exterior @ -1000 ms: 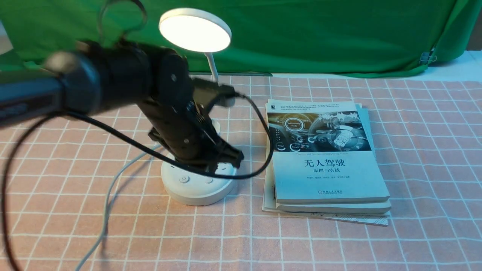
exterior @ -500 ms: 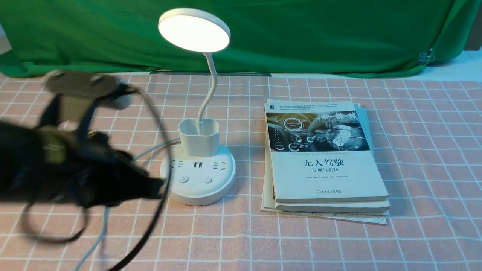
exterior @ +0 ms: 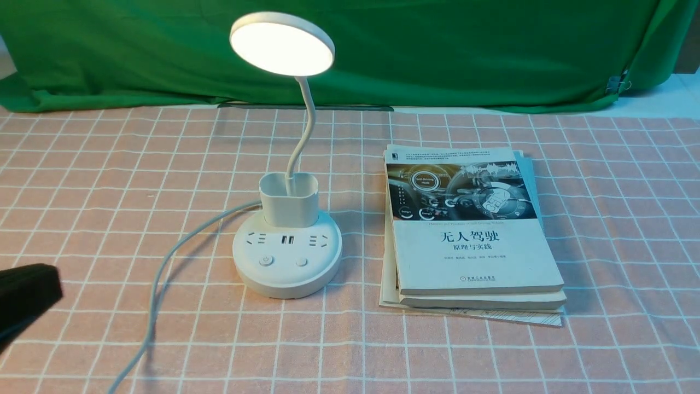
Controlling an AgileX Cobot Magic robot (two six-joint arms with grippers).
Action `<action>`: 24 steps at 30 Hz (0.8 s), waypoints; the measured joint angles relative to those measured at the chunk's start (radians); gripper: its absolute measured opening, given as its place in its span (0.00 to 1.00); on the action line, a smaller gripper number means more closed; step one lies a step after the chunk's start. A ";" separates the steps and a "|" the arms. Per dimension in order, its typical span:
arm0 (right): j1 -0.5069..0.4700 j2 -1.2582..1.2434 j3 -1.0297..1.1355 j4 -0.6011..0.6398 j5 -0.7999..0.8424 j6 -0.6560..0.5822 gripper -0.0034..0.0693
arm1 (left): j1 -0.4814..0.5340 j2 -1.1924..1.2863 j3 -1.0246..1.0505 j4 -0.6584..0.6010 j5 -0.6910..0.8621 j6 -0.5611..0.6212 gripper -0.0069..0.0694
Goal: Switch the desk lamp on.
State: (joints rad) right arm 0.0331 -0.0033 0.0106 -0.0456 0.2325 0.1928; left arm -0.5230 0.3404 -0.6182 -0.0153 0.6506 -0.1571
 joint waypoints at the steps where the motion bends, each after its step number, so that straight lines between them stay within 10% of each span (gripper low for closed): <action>1: 0.000 0.000 0.000 0.000 0.000 0.000 0.38 | 0.000 -0.004 0.000 0.000 0.000 0.000 0.12; 10: 0.000 0.000 0.000 0.000 0.000 0.000 0.38 | 0.033 -0.112 0.076 0.075 -0.041 -0.001 0.12; 24: 0.000 0.000 0.000 0.000 0.000 0.000 0.38 | 0.536 -0.325 0.537 -0.053 -0.528 0.016 0.12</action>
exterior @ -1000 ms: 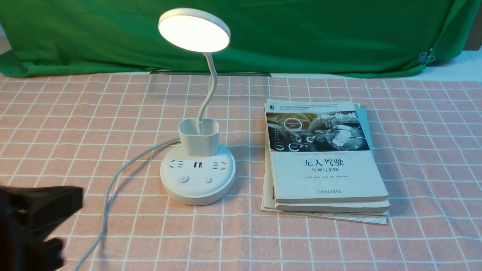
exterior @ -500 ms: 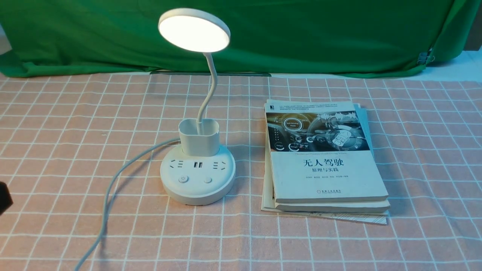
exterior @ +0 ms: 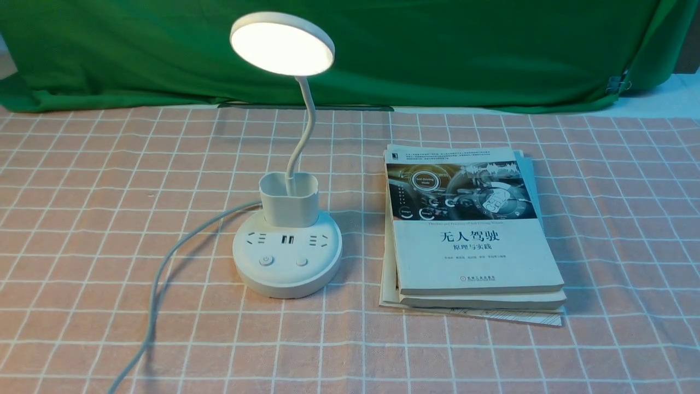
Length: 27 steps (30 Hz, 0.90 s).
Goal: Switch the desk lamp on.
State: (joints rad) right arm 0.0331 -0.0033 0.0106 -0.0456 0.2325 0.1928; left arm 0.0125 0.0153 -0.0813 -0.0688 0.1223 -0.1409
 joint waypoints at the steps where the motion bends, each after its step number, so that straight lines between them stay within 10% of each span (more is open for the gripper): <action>1: 0.000 0.000 0.000 0.000 0.000 0.000 0.38 | 0.016 -0.001 0.026 0.009 -0.036 -0.014 0.12; 27: 0.000 0.000 0.000 0.000 0.000 0.000 0.38 | 0.022 -0.016 0.086 0.048 0.096 0.045 0.12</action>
